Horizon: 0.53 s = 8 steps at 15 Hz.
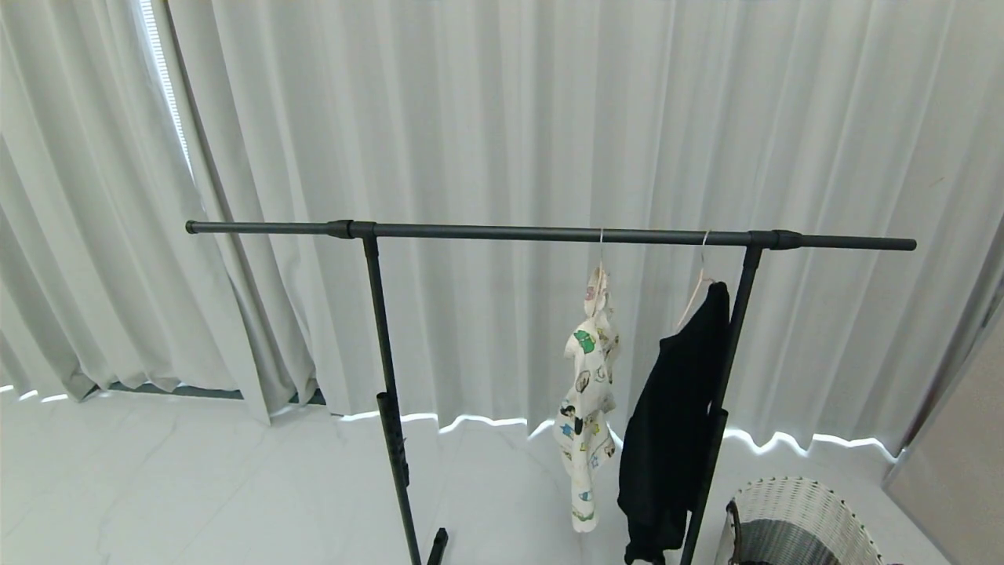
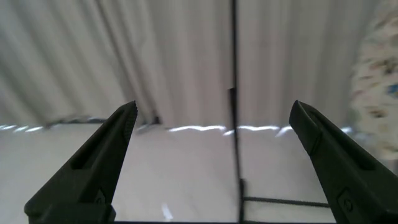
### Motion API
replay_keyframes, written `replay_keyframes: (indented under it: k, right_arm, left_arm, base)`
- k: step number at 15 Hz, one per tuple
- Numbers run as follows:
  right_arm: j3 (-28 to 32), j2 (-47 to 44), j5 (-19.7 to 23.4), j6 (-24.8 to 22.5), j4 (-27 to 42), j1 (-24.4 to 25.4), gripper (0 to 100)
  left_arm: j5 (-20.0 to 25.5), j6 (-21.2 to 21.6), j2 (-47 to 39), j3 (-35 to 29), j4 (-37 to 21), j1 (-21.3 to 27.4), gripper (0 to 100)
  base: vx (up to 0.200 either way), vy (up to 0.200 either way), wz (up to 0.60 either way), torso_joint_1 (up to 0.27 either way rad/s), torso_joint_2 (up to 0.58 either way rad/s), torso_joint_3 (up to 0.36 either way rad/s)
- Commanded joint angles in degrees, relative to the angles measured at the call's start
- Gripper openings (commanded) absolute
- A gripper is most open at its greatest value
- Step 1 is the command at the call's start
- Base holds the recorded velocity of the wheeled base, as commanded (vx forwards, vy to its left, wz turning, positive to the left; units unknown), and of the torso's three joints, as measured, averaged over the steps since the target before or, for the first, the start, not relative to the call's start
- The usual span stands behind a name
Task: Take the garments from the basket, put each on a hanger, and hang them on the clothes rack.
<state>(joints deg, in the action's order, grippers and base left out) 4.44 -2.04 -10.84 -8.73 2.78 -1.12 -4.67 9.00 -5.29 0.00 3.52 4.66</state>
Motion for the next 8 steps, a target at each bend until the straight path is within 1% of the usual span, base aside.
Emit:
replay_keyframes:
  k: [1,2,3,4,5,7,8]
  right_arm:
    - [-4.17,2.04,6.53,-0.41,-4.63,1.03,100]
    - [-4.26,2.04,7.94,-0.24,-4.63,1.03,100]
    - [-4.35,2.04,8.90,1.08,-4.63,1.03,100]
    - [-4.35,2.04,8.73,2.75,-4.63,1.03,100]
    - [-4.35,2.04,8.55,5.39,-4.27,1.03,100]
    - [-4.35,0.10,8.29,6.00,-4.19,0.68,100]
    - [-4.26,-0.60,8.02,6.00,-4.19,0.24,100]
  left_arm:
    - [5.72,-7.24,-0.25,0.00,-1.77,0.00,100]
    - [4.84,-8.56,-0.25,0.00,-3.61,0.00,100]
    - [4.93,-8.29,-0.25,0.00,-3.61,0.00,100]
    - [4.93,-8.12,-0.25,0.00,-3.61,0.00,100]
    - [4.93,-8.21,-0.25,0.00,-3.70,0.00,100]
    - [4.93,-7.24,-1.48,0.00,-3.87,-0.35,100]
    - [4.93,-6.10,-2.09,0.00,-3.87,-1.49,100]
  base:
    - [0.000,0.000,0.00,0.000,0.00,0.000]
    - [0.000,0.000,0.00,0.000,0.00,0.000]
    - [0.000,0.000,0.00,0.000,0.00,0.000]
    - [0.000,0.000,0.00,0.000,0.00,0.000]
    - [0.000,0.000,0.00,0.000,0.00,0.000]
    - [0.000,0.000,0.00,0.000,0.00,0.000]
    - [0.000,0.000,0.00,0.000,0.00,0.000]
